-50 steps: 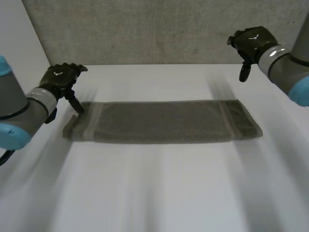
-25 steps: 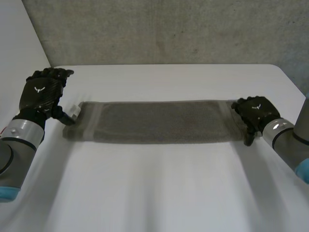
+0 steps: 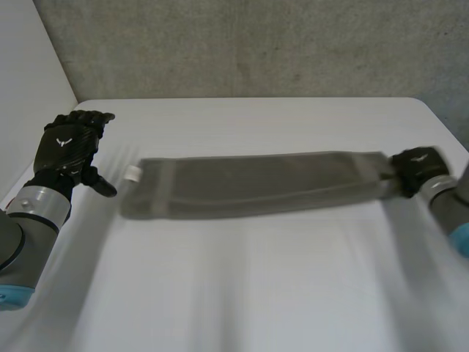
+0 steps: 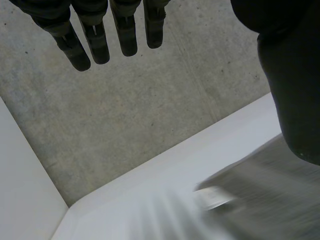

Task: Fold the towel.

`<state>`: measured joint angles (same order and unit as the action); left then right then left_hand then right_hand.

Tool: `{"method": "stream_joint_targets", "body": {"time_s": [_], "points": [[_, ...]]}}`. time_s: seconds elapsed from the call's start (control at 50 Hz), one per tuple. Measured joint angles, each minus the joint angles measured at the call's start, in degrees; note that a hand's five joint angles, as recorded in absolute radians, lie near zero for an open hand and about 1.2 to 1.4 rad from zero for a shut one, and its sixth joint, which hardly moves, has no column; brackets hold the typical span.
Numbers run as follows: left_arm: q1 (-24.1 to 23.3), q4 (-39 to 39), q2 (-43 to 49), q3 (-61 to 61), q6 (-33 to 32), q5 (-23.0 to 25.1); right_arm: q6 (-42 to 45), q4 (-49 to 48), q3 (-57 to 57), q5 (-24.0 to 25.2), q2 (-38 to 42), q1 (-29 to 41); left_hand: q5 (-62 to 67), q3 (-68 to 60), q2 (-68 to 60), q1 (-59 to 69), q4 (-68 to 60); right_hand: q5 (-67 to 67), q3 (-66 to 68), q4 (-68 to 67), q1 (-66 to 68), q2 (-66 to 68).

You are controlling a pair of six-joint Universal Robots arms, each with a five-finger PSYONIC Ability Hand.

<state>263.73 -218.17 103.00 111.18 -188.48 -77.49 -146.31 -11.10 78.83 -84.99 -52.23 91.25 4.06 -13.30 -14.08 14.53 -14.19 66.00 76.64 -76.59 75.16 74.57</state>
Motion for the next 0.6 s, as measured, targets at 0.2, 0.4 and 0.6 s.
{"method": "stream_joint_targets", "body": {"time_s": [0.2,0.4,0.6], "points": [[0.02,-0.02,-0.16,0.06,1.50,-0.02,9.88,-4.97,-5.82,-9.39,-5.85,-1.24,0.00,0.00,0.00,0.00,0.00,0.00,0.11,-0.06,0.43,0.00],[-0.04,0.03,-0.19,0.21,2.06,-0.03,13.44,-6.04,-18.90,-9.44,1.51,27.92,0.00,0.00,0.00,0.00,0.00,0.00,0.75,-0.22,0.45,0.00],[0.11,-0.01,0.04,0.20,1.97,0.04,13.36,-4.00,-22.83,-6.47,12.68,43.94,0.00,0.00,0.00,0.00,0.00,-49.68,-48.73,49.05,-48.03,-48.95]]}}
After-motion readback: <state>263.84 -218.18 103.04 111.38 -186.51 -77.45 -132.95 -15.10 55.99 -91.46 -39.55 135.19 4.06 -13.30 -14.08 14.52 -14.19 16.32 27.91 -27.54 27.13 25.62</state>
